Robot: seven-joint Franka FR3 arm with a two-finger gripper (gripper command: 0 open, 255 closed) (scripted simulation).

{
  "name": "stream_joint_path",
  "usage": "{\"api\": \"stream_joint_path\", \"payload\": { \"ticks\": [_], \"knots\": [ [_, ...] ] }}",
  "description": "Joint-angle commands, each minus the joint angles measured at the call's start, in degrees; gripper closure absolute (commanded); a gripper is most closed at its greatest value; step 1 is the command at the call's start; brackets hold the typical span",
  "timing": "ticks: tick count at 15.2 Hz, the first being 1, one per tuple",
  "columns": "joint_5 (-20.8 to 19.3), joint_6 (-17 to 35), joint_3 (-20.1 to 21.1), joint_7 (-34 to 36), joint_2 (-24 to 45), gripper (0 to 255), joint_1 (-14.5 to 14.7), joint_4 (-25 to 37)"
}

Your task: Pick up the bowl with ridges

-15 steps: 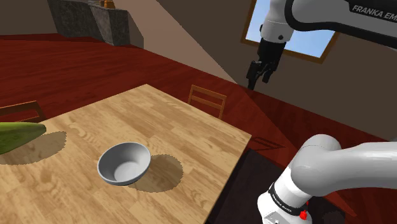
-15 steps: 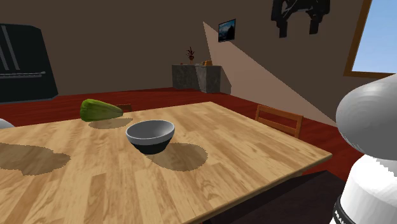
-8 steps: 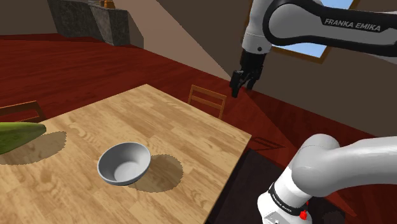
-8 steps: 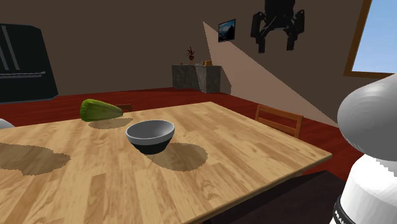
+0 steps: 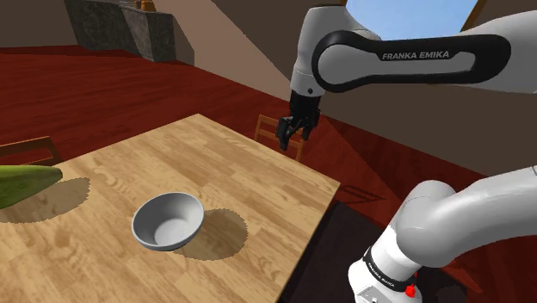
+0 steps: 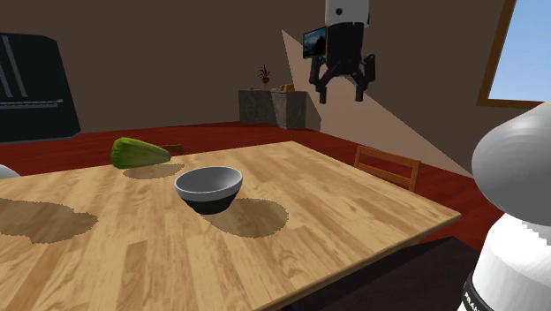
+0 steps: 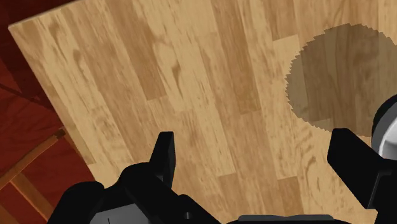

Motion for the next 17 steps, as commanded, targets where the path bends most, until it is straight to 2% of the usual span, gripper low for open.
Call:
{"api": "stream_joint_path", "payload": {
  "ticks": [1, 9, 17],
  "knots": [
    [1.0, 3.3, 1.0, 1.0, 3.0, 0, 0.6, 0.0],
    [3.5, 15.2, 5.2, 4.9, 17.1, 0, 2.7, 3.0],
    [2.9, 24.5, 8.8, 9.3, 32.9, 0, 4.7, 10.5]
  ]
}}
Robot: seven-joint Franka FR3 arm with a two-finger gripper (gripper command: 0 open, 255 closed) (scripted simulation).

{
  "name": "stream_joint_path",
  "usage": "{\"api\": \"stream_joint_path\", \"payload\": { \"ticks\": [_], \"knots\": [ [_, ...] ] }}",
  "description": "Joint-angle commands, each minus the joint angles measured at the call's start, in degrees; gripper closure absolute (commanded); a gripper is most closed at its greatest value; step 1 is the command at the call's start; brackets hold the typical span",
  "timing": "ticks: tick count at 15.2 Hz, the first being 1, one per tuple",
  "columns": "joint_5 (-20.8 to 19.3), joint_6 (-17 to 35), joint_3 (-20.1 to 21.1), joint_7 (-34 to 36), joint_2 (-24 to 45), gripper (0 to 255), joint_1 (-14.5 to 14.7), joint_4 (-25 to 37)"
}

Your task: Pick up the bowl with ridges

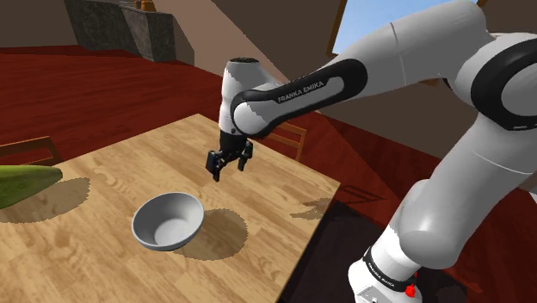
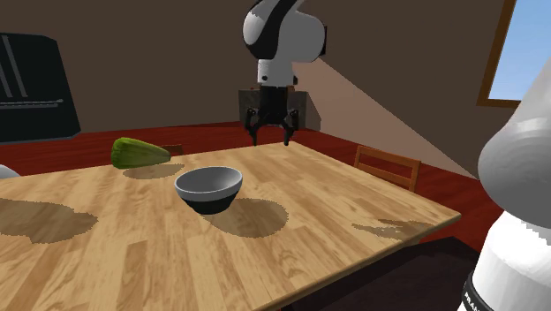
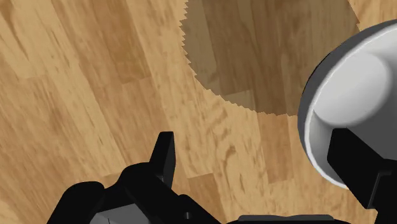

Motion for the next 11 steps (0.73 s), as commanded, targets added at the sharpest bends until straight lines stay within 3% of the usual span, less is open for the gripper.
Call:
{"api": "stream_joint_path", "payload": {
  "ticks": [1, 8, 11],
  "knots": [
    [-0.3, 2.4, 0.8, 1.3, 3.7, 0, 0.7, 1.5],
    [-3.1, 7.0, 2.1, 5.3, 17.7, 0, 3.7, 11.8],
    [-3.6, 9.0, 1.8, 5.4, 19.1, 0, 3.9, 11.1]
  ]
}}
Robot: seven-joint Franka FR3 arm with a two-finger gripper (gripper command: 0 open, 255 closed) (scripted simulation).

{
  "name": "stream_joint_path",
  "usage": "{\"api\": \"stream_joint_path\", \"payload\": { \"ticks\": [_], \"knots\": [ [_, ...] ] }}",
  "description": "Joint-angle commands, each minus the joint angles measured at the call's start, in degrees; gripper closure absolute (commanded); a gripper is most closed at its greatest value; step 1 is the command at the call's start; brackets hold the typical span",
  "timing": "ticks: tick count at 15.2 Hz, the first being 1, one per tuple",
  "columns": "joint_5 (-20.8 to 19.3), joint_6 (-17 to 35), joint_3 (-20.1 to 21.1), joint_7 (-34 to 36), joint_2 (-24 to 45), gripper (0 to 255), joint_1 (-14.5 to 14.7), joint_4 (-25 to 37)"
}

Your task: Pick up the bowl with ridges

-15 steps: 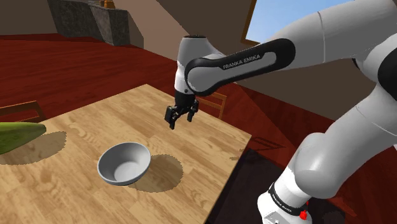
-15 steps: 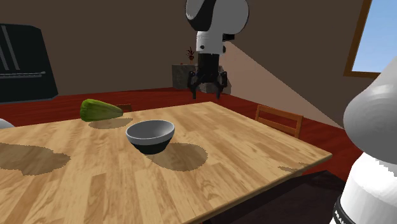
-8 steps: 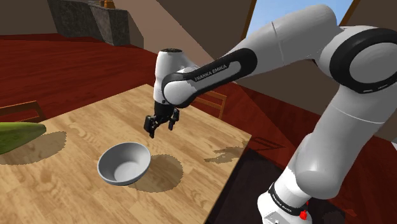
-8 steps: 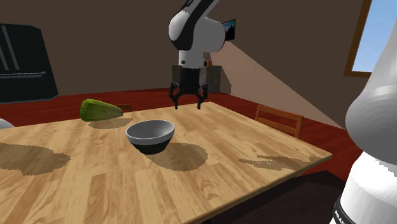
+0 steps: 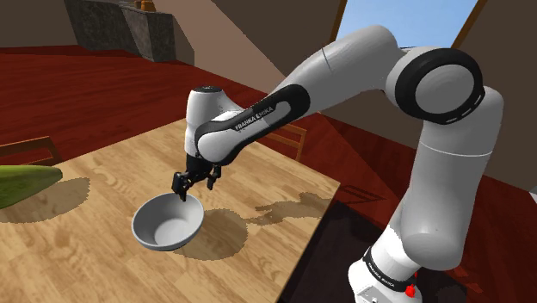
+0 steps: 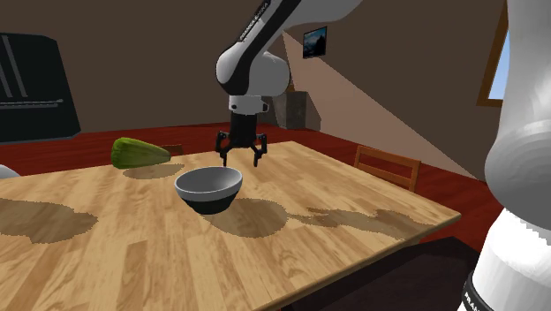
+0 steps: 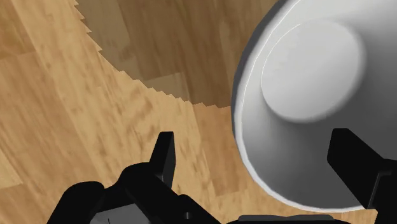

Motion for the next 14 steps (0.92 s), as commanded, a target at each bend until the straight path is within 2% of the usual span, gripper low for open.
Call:
{"api": "stream_joint_path", "payload": {
  "ticks": [1, 6, 7, 14],
  "knots": [
    [-0.3, 1.3, -0.1, 0.1, 1.2, 0, 0.2, -0.1],
    [-0.9, 3.6, -0.4, 0.4, 3.0, 0, 0.4, -0.7],
    [-1.0, 3.6, -0.4, 0.4, 3.1, 255, 0.4, -0.6],
    [-0.9, 3.6, -0.4, 0.3, 3.0, 255, 0.4, -0.6]
  ]
}}
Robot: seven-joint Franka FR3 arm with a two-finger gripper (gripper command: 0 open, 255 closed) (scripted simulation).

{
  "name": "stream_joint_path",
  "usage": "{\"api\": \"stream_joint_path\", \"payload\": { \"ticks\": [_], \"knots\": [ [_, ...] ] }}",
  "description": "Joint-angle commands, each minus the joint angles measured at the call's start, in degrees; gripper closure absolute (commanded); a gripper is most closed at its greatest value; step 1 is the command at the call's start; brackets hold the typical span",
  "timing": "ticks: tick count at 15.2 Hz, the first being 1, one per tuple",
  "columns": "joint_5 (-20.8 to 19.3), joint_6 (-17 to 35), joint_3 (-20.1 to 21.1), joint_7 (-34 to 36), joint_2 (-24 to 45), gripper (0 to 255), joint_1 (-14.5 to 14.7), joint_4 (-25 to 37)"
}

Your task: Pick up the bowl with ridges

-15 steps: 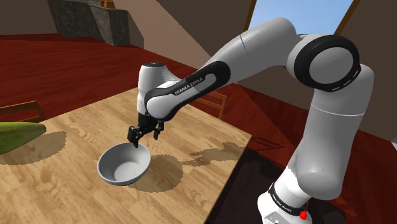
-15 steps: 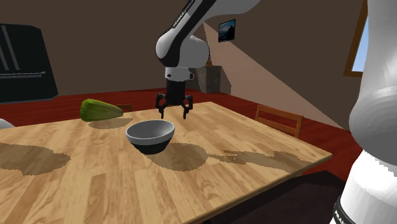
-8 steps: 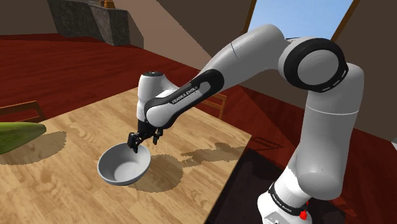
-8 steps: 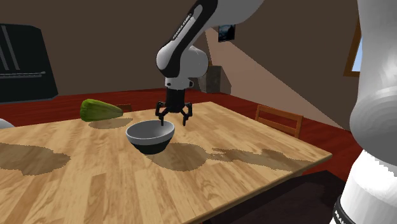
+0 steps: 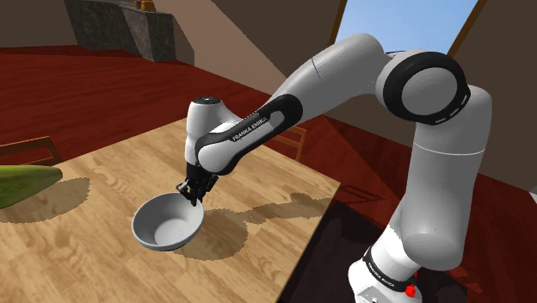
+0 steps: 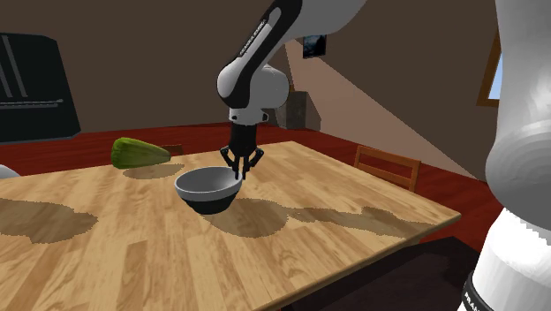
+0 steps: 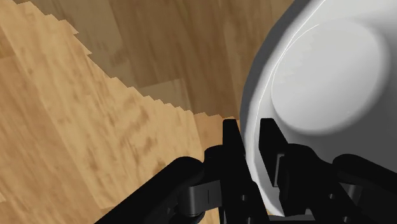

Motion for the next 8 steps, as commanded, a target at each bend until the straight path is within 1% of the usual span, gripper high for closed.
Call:
{"api": "stream_joint_path", "payload": {
  "ticks": [1, 2, 8],
  "knots": [
    [0.0, 0.0, 0.0, 0.0, 0.0, 255, 0.0, 0.0],
    [0.0, 0.1, 0.0, 0.0, 0.0, 255, 0.0, -0.1],
    [1.0, -3.8, 0.5, -0.3, -3.0, 255, -0.4, 0.9]
  ]
}}
